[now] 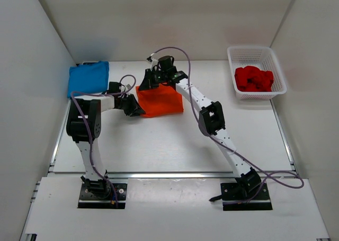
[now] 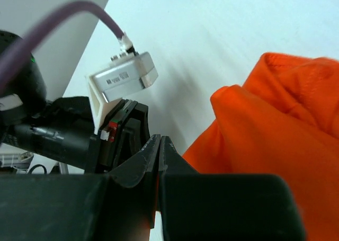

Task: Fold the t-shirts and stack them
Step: Smooth out wrinkles on the folded tshirt

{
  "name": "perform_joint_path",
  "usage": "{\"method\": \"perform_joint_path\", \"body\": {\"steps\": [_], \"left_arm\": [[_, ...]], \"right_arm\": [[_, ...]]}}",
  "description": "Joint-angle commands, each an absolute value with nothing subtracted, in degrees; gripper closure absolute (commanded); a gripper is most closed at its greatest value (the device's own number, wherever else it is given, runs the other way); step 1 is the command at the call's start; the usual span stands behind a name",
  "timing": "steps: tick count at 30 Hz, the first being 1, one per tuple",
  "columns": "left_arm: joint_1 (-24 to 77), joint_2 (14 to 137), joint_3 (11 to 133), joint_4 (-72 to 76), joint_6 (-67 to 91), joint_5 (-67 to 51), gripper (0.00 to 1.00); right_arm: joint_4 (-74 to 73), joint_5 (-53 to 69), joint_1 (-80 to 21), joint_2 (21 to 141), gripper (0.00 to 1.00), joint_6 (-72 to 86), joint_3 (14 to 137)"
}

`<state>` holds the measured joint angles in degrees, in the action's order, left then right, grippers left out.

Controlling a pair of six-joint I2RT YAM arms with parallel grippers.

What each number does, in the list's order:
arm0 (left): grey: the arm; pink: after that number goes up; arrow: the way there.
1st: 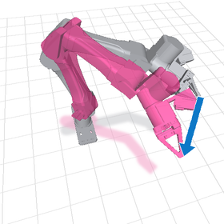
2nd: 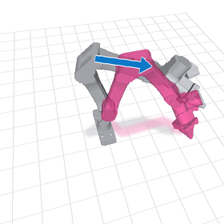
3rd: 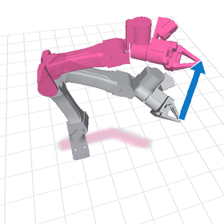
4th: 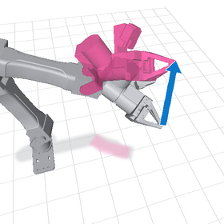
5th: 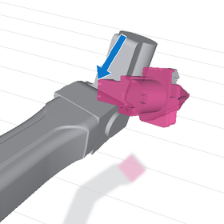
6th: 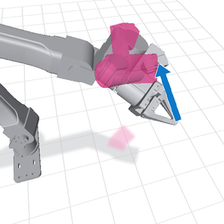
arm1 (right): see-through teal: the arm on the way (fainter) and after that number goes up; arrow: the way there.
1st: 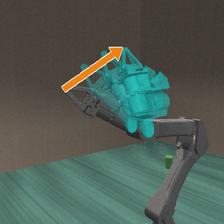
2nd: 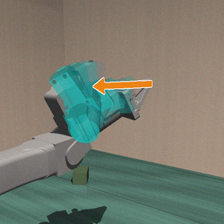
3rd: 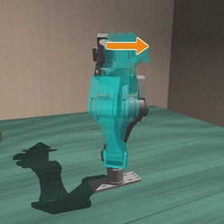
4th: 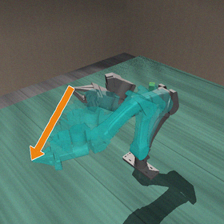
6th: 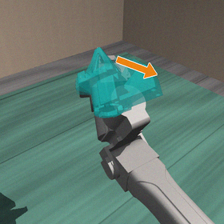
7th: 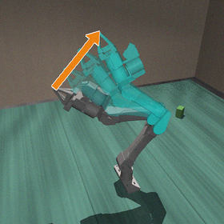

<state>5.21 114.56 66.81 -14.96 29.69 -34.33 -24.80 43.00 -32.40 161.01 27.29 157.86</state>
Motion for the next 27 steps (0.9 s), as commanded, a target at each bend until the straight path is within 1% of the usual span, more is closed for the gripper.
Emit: {"method": "perform_joint_path", "body": {"steps": [1, 4, 7, 12, 18, 21, 24, 27], "left_arm": [[4.66, 116.63, 65.12, -17.40, 29.97, -34.45, 0.72], [4.40, 116.46, 65.22, -18.54, 29.45, -33.58, 0.74], [3.78, 116.54, 66.62, -21.43, 27.69, -32.08, 0.74], [4.47, 119.18, 72.94, -28.72, 21.37, -29.97, 0.72], [6.42, 121.46, 80.58, -37.60, 14.25, -24.88, 0.72], [6.24, 122.34, 81.47, -41.92, 9.33, -24.69, 0.71], [6.07, 122.43, 81.39, -45.43, 7.04, -25.48, 0.71], [6.42, 121.20, 80.68, -45.35, 6.16, -24.00, 0.72]], "right_arm": [[-21.54, 43.42, -33.74, 163.21, 1.00, 28.12, 156.71], [-21.10, 41.32, -33.66, 164.44, 1.00, 29.52, 155.83], [-17.24, 42.10, -33.57, 165.58, 1.00, 30.84, 154.95], [-14.15, 42.10, -34.45, 164.53, 1.00, 34.19, 150.92], [-14.14, 44.47, -33.05, 166.02, 1.00, 43.31, 151.87], [-12.06, 44.55, -31.47, 166.55, 0.99, 48.24, 150.83], [-12.65, 42.11, -30.41, 166.99, 0.97, 47.12, 151.61], [-11.78, 39.65, -30.32, 166.82, 0.96, 46.67, 150.56]]}}
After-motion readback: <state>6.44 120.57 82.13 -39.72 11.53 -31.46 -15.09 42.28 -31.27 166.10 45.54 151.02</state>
